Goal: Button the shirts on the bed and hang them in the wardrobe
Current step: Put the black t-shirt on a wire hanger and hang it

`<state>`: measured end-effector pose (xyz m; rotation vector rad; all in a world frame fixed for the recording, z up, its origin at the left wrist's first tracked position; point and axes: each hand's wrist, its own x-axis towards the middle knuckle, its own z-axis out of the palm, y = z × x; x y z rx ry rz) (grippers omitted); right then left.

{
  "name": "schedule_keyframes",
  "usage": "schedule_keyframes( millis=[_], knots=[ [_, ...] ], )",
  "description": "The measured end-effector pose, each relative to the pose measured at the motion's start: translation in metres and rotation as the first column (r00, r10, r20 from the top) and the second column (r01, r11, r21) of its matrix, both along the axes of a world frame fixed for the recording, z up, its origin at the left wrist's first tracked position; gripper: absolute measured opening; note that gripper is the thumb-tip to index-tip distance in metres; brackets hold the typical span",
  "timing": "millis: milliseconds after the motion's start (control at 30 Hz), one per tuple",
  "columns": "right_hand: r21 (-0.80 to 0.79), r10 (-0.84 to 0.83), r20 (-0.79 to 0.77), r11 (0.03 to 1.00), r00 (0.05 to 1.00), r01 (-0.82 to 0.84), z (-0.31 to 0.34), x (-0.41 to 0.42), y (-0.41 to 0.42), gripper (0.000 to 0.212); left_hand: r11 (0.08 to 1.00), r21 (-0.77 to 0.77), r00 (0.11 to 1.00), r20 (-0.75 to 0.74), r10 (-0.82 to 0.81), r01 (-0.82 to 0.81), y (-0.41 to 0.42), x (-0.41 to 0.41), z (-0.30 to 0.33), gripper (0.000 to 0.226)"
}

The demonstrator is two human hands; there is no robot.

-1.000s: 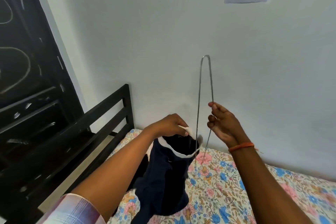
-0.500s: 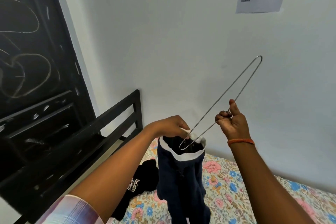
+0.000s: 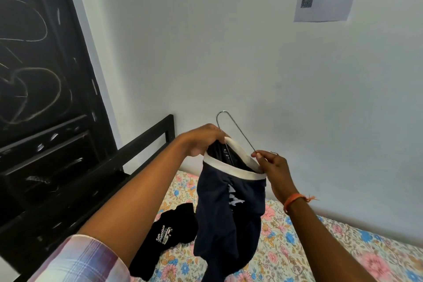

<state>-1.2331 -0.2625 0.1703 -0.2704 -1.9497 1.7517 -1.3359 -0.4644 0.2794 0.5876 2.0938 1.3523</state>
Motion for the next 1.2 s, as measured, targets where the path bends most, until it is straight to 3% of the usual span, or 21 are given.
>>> schedule_keyframes(
  millis=[167, 267, 300, 367, 433, 500, 600, 667, 767, 900, 967, 1033, 1100, 1200],
  knots=[
    [0.27, -0.004, 0.057, 0.963, 0.998, -0.012, -0.006, 0.007, 0.012, 0.03, 0.999, 0.038, 0.986, 0.163, 0.015, -0.021, -0.011, -0.013, 0.002, 0.042],
    [0.551, -0.173, 0.234, 0.834, 0.957, 0.016, -0.015, 0.012, 0.023, 0.016, 0.995, 0.078, 0.984, 0.173, 0.05, -0.065, -0.018, -0.021, 0.007, 0.035],
    [0.612, -0.204, 0.264, 0.791, 0.943, 0.0, -0.017, 0.015, 0.025, 0.015, 0.995, 0.053, 0.99, 0.124, 0.073, -0.08, -0.018, -0.022, 0.008, 0.032],
    [0.707, -0.254, 0.257, 0.707, 0.933, -0.002, -0.021, 0.017, 0.023, 0.019, 0.991, -0.086, 0.986, -0.14, 0.091, -0.103, -0.012, -0.021, 0.01, 0.029],
    [0.799, -0.352, 0.238, 0.6, 0.905, 0.024, -0.02, 0.018, 0.018, 0.023, 0.956, -0.25, 0.874, -0.486, 0.015, -0.155, 0.004, -0.014, 0.008, 0.033],
    [0.85, -0.423, 0.254, 0.527, 0.87, 0.008, -0.017, 0.019, 0.014, 0.027, 0.896, -0.353, 0.678, -0.731, -0.084, -0.268, 0.023, 0.0, 0.005, 0.037],
    [0.87, -0.48, 0.241, 0.493, 0.844, 0.031, -0.018, 0.025, 0.017, 0.03, 0.826, -0.437, 0.415, -0.866, -0.279, -0.356, 0.041, 0.021, 0.0, 0.026],
    [0.894, -0.503, 0.191, 0.444, 0.843, 0.063, -0.017, 0.03, 0.022, 0.027, 0.829, -0.461, 0.348, -0.87, -0.35, -0.317, 0.051, 0.028, -0.006, 0.027],
    [0.955, -0.464, 0.129, 0.296, 0.876, 0.016, -0.01, 0.031, 0.021, 0.019, 0.889, -0.406, 0.407, -0.864, -0.297, -0.212, 0.068, 0.036, -0.019, 0.035],
    [0.99, -0.335, 0.088, 0.137, 0.938, -0.044, 0.004, 0.035, 0.008, 0.019, 0.982, -0.181, 0.54, -0.833, -0.122, -0.057, 0.093, 0.057, -0.038, 0.038],
    [0.986, -0.282, 0.119, 0.144, 0.952, -0.08, 0.006, 0.038, 0.012, 0.022, 0.996, -0.083, 0.622, -0.781, -0.052, -0.021, 0.101, 0.066, -0.042, 0.038],
    [0.965, -0.209, 0.16, 0.237, 0.965, -0.109, 0.005, 0.042, 0.026, 0.026, 0.999, -0.033, 0.679, -0.734, -0.014, -0.014, 0.105, 0.072, -0.042, 0.034],
    [0.884, -0.082, 0.173, 0.452, 0.981, -0.118, 0.009, 0.049, 0.044, 0.032, 0.999, -0.032, 0.71, -0.704, -0.023, 0.001, 0.106, 0.075, -0.043, 0.032],
    [0.605, 0.023, 0.155, 0.788, 0.988, -0.113, 0.026, 0.065, 0.069, 0.038, 0.999, -0.048, 0.709, -0.705, -0.023, -0.015, 0.104, 0.079, -0.049, 0.035]
  ],
)
